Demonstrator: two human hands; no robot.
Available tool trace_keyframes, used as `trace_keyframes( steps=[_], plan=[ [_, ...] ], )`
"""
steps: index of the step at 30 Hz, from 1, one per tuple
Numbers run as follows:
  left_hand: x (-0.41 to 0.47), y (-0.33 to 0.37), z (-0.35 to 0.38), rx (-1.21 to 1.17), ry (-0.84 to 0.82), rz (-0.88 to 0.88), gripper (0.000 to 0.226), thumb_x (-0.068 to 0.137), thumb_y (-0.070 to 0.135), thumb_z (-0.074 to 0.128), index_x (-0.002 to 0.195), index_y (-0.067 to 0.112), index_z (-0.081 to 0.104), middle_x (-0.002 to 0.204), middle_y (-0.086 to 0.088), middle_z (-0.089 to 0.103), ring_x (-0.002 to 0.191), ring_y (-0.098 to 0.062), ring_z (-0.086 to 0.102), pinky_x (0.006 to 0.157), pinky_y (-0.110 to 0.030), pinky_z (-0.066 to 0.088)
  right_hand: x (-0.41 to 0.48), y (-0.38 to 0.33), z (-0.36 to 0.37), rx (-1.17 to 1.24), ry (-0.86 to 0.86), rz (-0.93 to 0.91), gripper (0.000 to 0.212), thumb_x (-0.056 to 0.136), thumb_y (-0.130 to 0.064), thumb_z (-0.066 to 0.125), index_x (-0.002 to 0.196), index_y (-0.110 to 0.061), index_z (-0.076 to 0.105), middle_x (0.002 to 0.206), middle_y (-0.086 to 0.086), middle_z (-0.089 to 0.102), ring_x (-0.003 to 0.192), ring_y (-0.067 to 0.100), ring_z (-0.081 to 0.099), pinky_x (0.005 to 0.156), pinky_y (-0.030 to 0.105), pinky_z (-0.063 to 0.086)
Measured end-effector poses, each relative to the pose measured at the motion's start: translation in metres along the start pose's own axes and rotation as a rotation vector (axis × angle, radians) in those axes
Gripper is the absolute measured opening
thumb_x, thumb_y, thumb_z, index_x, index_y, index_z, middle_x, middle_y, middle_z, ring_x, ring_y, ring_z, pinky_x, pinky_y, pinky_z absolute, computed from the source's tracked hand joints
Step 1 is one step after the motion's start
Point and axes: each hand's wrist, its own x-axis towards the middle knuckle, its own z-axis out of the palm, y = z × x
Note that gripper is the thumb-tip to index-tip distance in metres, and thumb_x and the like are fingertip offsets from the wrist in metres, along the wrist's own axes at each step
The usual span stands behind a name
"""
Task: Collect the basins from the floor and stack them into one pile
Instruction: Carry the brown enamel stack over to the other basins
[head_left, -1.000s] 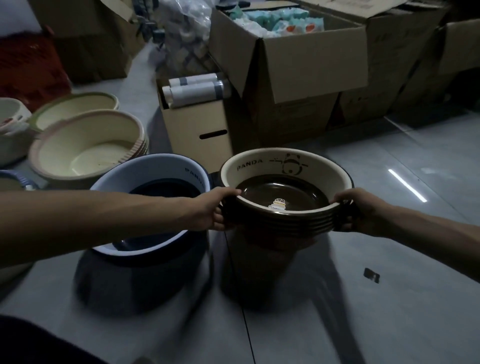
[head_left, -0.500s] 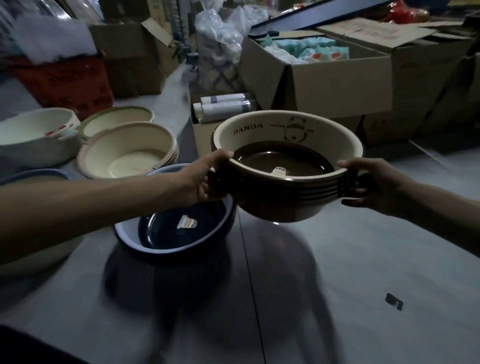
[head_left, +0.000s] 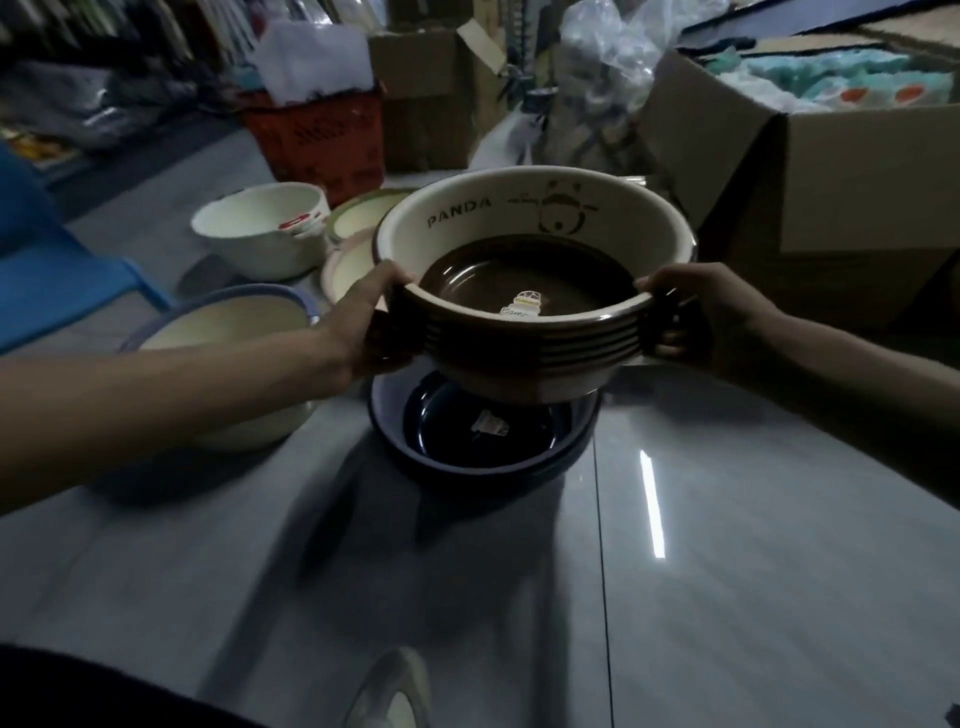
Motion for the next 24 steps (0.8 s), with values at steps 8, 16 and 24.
trace_keyframes(
  steps=[8,16,24],
  plan=[
    [0.001,-0.041,-0.095,0.279,0.059,-0.280,0.095,0.060,0.082,0.071,0.123,0.012,0.060,0.110,-0.009,0.064,0.096,-0.028,0.067,0.084,-0.040,0.052,0.024,0.051,0.036,-0.286,-0.130,0.076,0.025,0.090,-0.032,0.069,0.106,-0.013,0.066,0.087,0.006,0.066,0.077,0.018,0.062,0.071,0.031,0.047],
    [0.017,-0.039,-0.109,0.343,0.087,-0.385,0.082,0.082,0.075,0.061,0.133,0.011,0.054,0.118,-0.019,0.064,0.102,-0.035,0.066,0.087,-0.046,0.052,0.037,0.091,0.022,-0.432,-0.065,0.128,0.060,0.088,-0.034,0.073,0.139,-0.011,0.051,0.131,0.012,0.054,0.122,0.033,0.049,0.096,0.053,0.047],
    [0.032,-0.012,-0.059,0.458,0.031,-0.503,0.076,0.090,0.054,0.067,0.130,-0.007,0.049,0.116,-0.026,0.068,0.108,-0.038,0.068,0.097,-0.050,0.056,0.025,0.088,0.044,-0.468,-0.134,0.288,0.051,0.090,-0.016,0.070,0.134,-0.004,0.048,0.116,0.018,0.064,0.105,0.032,0.065,0.083,0.043,0.059]
  ],
)
